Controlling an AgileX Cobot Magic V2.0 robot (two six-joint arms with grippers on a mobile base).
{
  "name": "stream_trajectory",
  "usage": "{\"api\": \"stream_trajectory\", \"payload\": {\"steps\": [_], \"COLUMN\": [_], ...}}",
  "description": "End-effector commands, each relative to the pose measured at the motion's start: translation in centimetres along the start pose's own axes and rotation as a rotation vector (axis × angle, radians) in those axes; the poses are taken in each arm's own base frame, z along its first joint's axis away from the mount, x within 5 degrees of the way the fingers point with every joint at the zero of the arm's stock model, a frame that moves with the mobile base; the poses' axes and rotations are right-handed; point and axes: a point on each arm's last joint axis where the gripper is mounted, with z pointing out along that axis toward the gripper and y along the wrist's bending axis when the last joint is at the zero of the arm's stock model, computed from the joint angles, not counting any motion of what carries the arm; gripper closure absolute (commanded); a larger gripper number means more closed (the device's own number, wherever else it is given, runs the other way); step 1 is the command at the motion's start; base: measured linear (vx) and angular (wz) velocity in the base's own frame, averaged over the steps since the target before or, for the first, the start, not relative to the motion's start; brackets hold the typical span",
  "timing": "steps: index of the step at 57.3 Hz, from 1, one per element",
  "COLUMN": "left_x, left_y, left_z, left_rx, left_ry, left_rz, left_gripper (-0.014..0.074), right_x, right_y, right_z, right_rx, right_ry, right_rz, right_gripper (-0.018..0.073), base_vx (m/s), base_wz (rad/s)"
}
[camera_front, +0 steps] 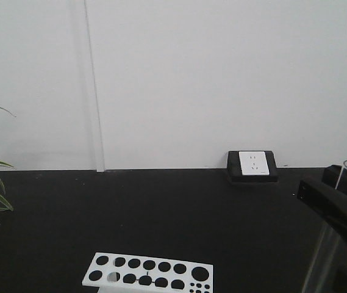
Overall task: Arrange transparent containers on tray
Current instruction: 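Drive the base to the counter with the yellow tray, holding both tubes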
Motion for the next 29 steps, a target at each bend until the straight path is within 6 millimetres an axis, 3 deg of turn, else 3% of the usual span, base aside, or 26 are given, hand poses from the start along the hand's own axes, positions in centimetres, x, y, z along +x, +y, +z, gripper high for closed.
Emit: {"api": "stream_trajectory", "payload": {"steps": [1, 29], "left_x": [-1.73, -1.73], "left_y": [-0.25, -0.25], "left_z": [-0.38, -0.38], "left_rx": [0.019, 0.019], "left_ry": [-0.123, -0.123], "left_rz": [-0.006, -0.006], "left_gripper": [0.0603, 0.0603], "right_x": [-1.81, -1.81], "right_y": [0.09, 0.09], "right_z": [-0.34, -0.34], "right_rx": [-0.014, -0.014], "right_ry": [-0.111, -0.111], "right_rz": [-0.003, -0.003], "right_gripper": [0.0571, 0.0571], "base_vx": [0.00, 0.00], "base_wz": [0.00, 0.00]}}
